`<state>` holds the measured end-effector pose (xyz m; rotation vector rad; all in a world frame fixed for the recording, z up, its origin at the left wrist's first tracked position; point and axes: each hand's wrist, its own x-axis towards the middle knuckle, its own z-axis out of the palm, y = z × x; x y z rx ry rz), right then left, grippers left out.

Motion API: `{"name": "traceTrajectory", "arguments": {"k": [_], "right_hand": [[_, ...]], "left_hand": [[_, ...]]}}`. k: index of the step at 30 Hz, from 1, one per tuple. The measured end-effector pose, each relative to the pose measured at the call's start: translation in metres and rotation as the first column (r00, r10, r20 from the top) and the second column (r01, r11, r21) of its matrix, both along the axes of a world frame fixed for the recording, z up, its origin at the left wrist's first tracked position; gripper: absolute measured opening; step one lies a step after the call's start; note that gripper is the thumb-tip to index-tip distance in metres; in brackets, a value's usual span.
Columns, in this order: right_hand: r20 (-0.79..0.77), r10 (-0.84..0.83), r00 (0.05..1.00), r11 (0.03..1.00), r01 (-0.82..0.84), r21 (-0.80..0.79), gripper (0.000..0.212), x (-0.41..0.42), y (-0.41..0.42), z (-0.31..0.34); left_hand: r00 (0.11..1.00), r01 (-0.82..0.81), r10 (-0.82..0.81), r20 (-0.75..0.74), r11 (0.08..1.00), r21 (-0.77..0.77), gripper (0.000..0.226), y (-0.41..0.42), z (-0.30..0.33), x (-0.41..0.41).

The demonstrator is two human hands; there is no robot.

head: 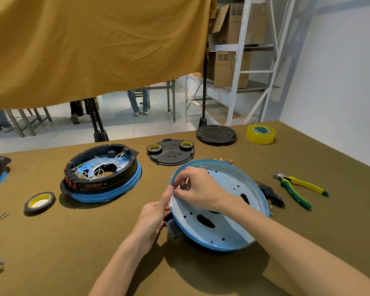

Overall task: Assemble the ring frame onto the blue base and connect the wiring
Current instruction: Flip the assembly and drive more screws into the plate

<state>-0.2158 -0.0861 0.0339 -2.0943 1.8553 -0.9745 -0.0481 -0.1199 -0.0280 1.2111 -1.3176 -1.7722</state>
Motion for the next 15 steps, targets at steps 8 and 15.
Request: {"name": "traceTrajectory", "arguments": {"k": [8, 15], "right_hand": [[-0.006, -0.105, 0.994, 0.994, 0.104, -0.045, 0.024, -0.004, 0.008, 0.001], [0.185, -0.412, 0.892, 0.89, 0.437, -0.127, 0.007, -0.068, 0.055, 0.011]], "left_hand": [[0.998, 0.057, -0.058, -0.027, 0.998, -0.034, 0.105, -0.001, -0.003, 0.001], [0.997, 0.023, -0.024, -0.076, 1.0, -0.019, 0.088, 0.0, 0.002, 0.003]]}}
